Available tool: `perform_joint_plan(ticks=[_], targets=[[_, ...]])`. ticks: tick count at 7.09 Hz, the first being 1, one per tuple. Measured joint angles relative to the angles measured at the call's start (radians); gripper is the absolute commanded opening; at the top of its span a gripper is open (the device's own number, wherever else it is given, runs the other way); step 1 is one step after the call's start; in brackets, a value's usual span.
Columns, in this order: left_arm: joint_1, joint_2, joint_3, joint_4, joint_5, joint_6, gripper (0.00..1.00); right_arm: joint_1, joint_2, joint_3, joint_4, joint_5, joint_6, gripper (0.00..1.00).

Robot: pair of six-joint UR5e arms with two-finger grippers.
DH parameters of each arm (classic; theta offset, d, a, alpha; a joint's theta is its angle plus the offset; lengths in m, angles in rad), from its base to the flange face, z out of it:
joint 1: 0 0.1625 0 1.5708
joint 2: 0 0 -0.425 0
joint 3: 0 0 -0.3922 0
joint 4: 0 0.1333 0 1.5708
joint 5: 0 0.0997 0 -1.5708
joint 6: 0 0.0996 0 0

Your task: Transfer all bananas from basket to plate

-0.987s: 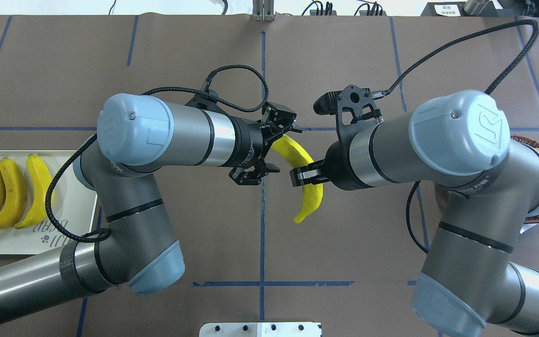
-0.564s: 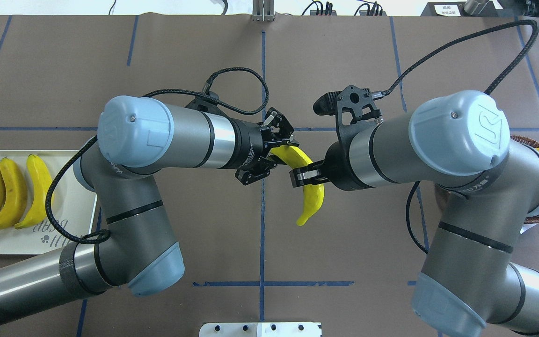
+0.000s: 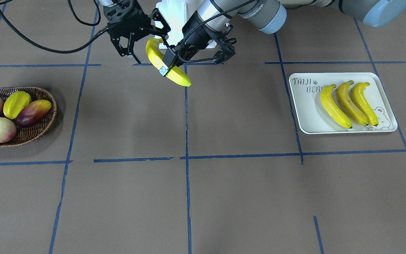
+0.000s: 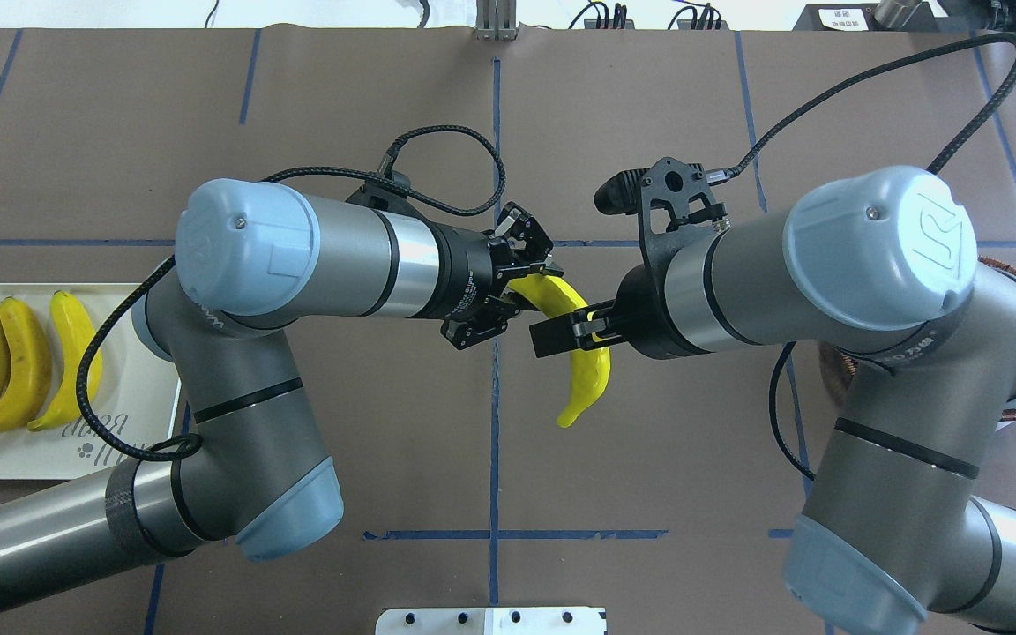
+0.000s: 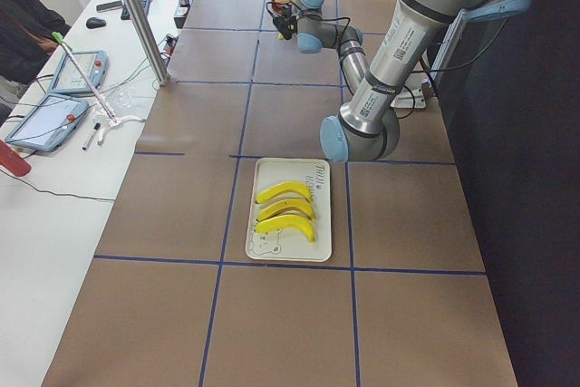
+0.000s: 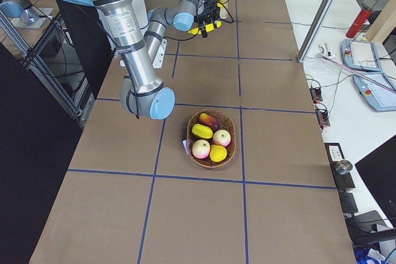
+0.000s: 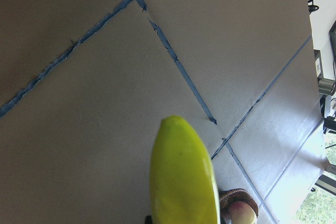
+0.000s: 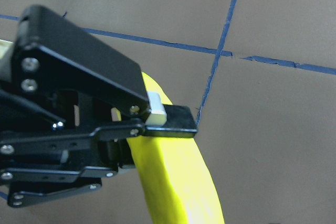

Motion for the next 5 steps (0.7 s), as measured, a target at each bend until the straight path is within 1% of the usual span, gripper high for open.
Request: perform_joint_plan(ticks=[3, 4, 5], targets=[[-0.002, 0.034, -0.001, 0.004, -0.005, 0.047, 0.00, 0.019, -0.033, 0.066, -0.002, 0.038, 0.000, 1.00], [-0.013, 0.061, -0.003, 0.009, -0.030, 0.080, 0.00, 0.030, -0.054, 0.090, -0.002, 0.043, 0.000, 1.00], [-0.046, 0.099, -0.007, 0.013, -0.091, 0.110, 0.00, 0.045, -0.084, 0.109, -0.003, 0.045, 0.001, 1.00]])
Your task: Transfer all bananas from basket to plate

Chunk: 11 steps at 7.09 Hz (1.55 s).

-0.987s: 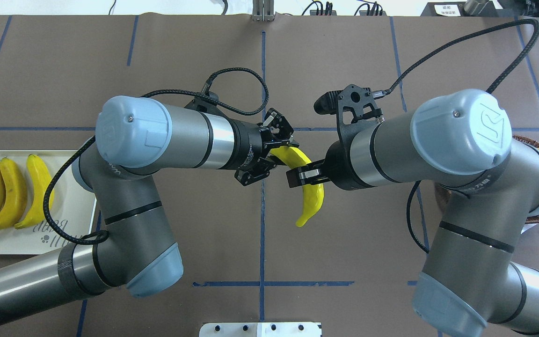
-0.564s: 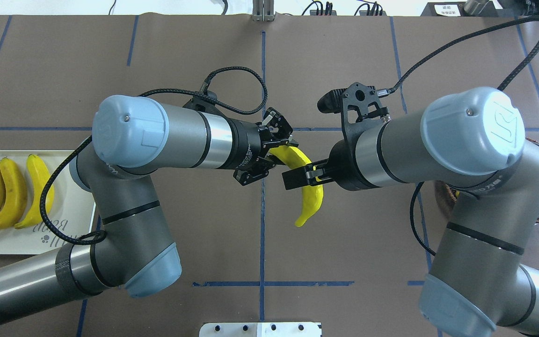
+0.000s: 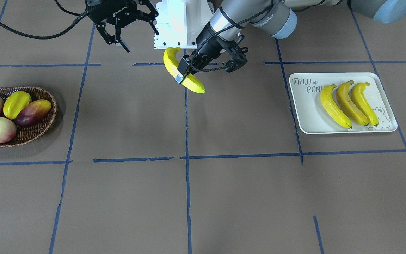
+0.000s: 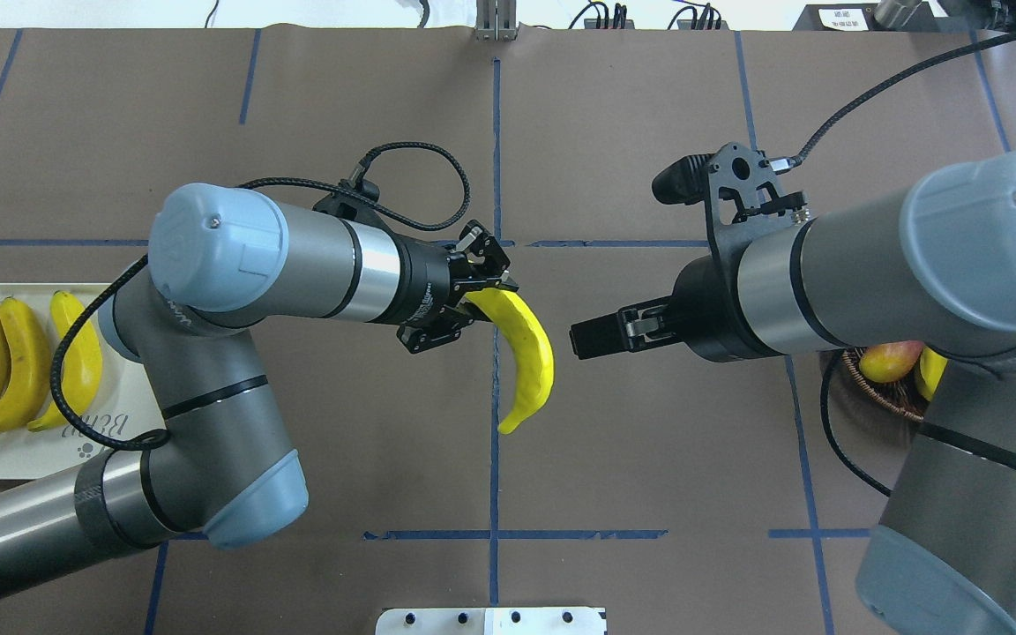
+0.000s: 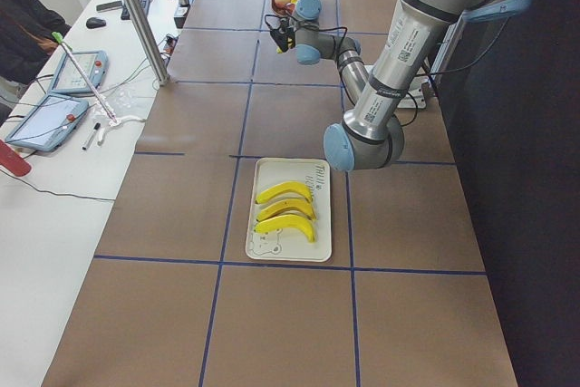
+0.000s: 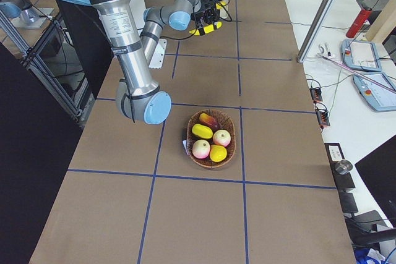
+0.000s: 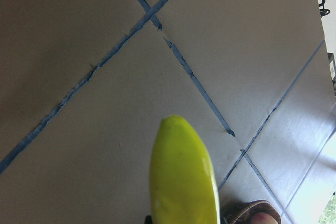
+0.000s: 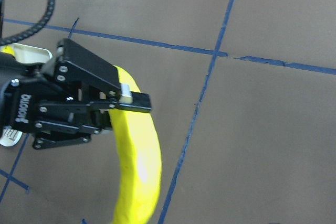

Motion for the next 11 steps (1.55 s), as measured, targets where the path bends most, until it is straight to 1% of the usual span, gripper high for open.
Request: perform_joint_plan(ticks=[2, 3, 4, 5, 7, 8, 10, 11], targets=[[-0.130, 0.111, -0.019, 0.003, -0.162, 0.097, 0.00, 0.060, -0.079, 0.021, -0.009, -0.005, 0.039, 1.00], [-0.183, 0.178, -0.029, 0.003, -0.208, 0.179, 0.00, 0.114, -0.108, 0.021, -0.044, -0.005, 0.074, 1.00], [-0.214, 0.257, -0.039, 0.003, -0.224, 0.271, 0.00, 0.174, -0.123, 0.014, -0.107, -0.003, 0.081, 1.00], [-0.230, 0.340, -0.043, 0.002, -0.226, 0.364, 0.00, 0.223, -0.136, 0.000, -0.163, -0.001, 0.036, 1.00], [-0.245, 0.470, -0.029, 0.001, -0.220, 0.530, 0.00, 0.300, -0.187, -0.024, -0.209, 0.004, -0.155, 1.00], [-0.256, 0.512, -0.011, 0.001, -0.218, 0.594, 0.00, 0.343, -0.202, -0.049, -0.212, 0.031, -0.232, 1.00], [-0.271, 0.547, 0.036, 0.000, -0.198, 0.676, 0.01, 0.412, -0.211, -0.090, -0.209, 0.121, -0.314, 1.00], [-0.273, 0.553, 0.056, 0.000, -0.185, 0.691, 0.54, 0.425, -0.215, -0.097, -0.208, 0.139, -0.325, 1.00]])
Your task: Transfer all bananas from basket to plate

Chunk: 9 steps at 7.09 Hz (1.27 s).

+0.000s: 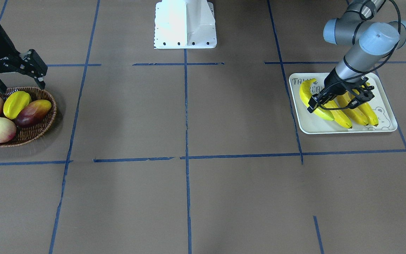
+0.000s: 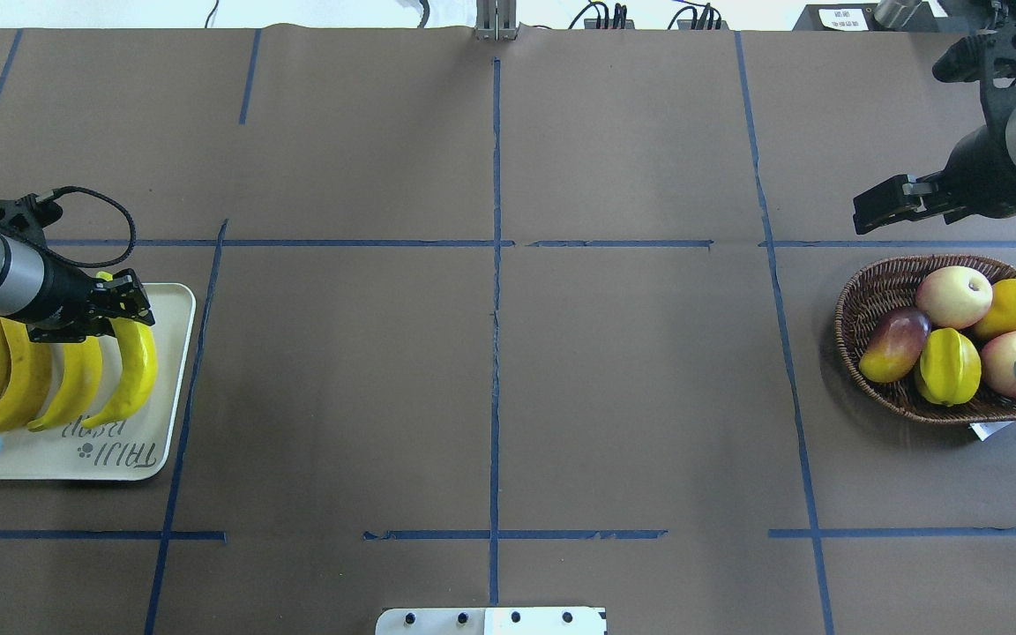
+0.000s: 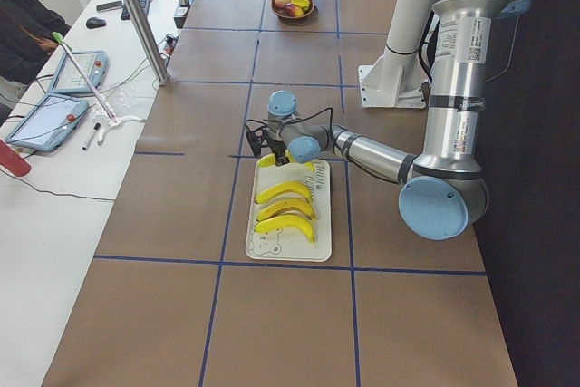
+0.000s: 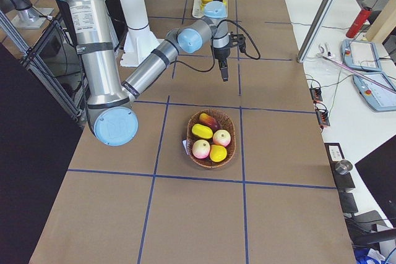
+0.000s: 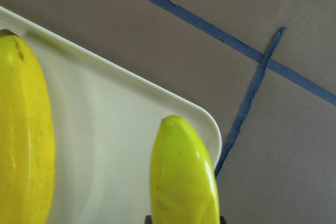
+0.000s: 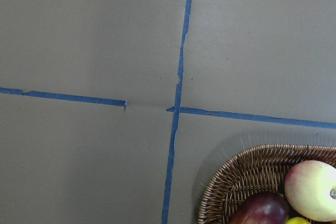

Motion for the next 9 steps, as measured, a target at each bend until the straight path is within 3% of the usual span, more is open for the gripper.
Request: perform_joint_plan(ticks=[1, 4, 6, 7, 9], targets=[[0.000, 0.003, 0.014, -0.001, 0.007, 0.007, 1.00, 0.005, -0.004, -0.002, 0.001, 0.007, -0.004, 1.00], [0.002, 0.011, 0.024, -0.003, 0.056, 0.010, 1.00, 0.024, -0.008, -0.008, 0.001, 0.010, -0.006, 1.00], [-0.016, 0.010, 0.003, 0.000, 0.025, 0.013, 1.00, 0.084, -0.014, -0.036, -0.002, 0.039, -0.055, 1.00], [-0.060, 0.009, -0.005, 0.002, -0.018, 0.039, 1.00, 0.139, -0.027, -0.064, -0.006, 0.075, -0.143, 1.00], [-0.207, 0.049, -0.004, 0.013, -0.127, 0.268, 1.00, 0.313, -0.084, -0.158, -0.012, 0.191, -0.442, 1.00]])
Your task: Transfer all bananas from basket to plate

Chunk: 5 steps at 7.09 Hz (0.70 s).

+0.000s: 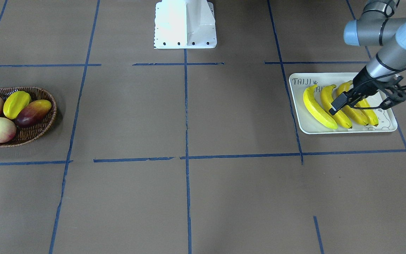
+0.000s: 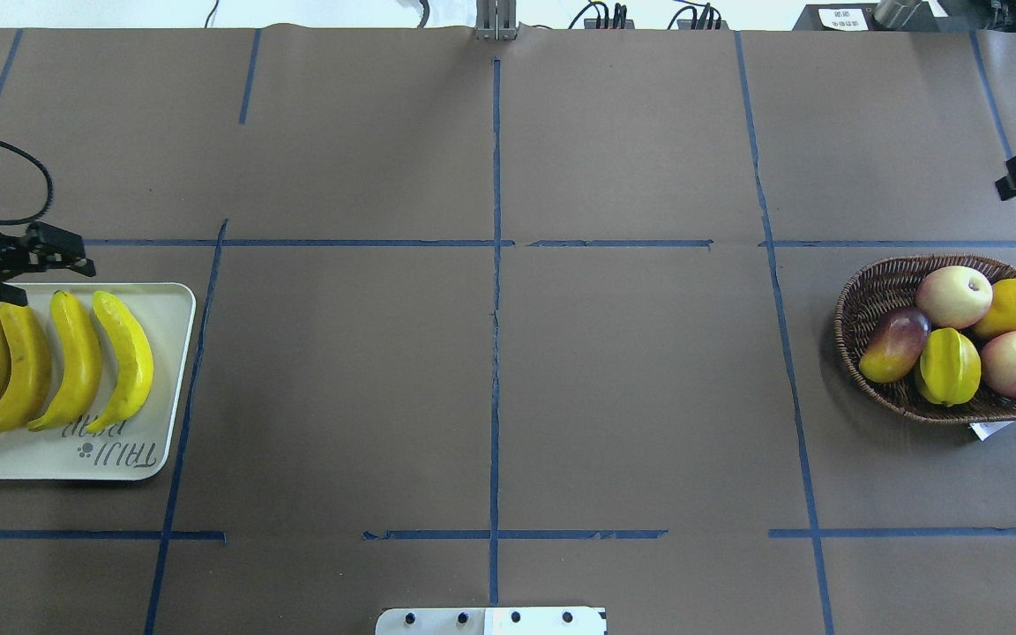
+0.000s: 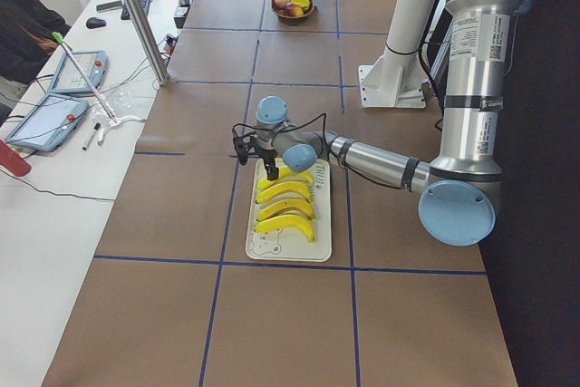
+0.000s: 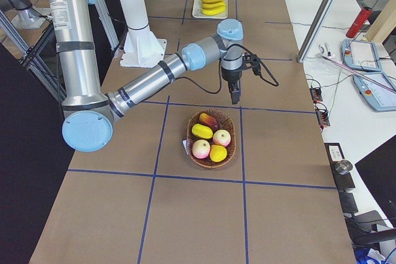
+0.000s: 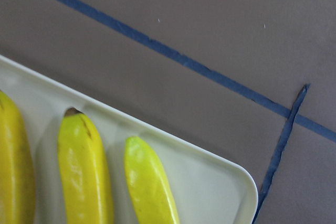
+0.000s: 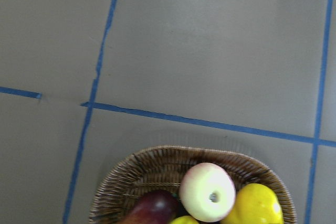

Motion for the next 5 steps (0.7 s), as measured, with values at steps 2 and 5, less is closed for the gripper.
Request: perform_joint_plan(ticks=[2, 5], targets=[[-0.171, 0.028, 0.013, 0.133, -0.090, 0.362, 1.00, 0.161, -0.058, -0.143, -0.007, 0.069, -0.358, 1.00], [-0.392, 0.035, 0.030, 0.413, -0.139, 0.809, 1.00, 0.267, -0.127, -0.271, 0.003, 0.154, -0.504, 1.00]])
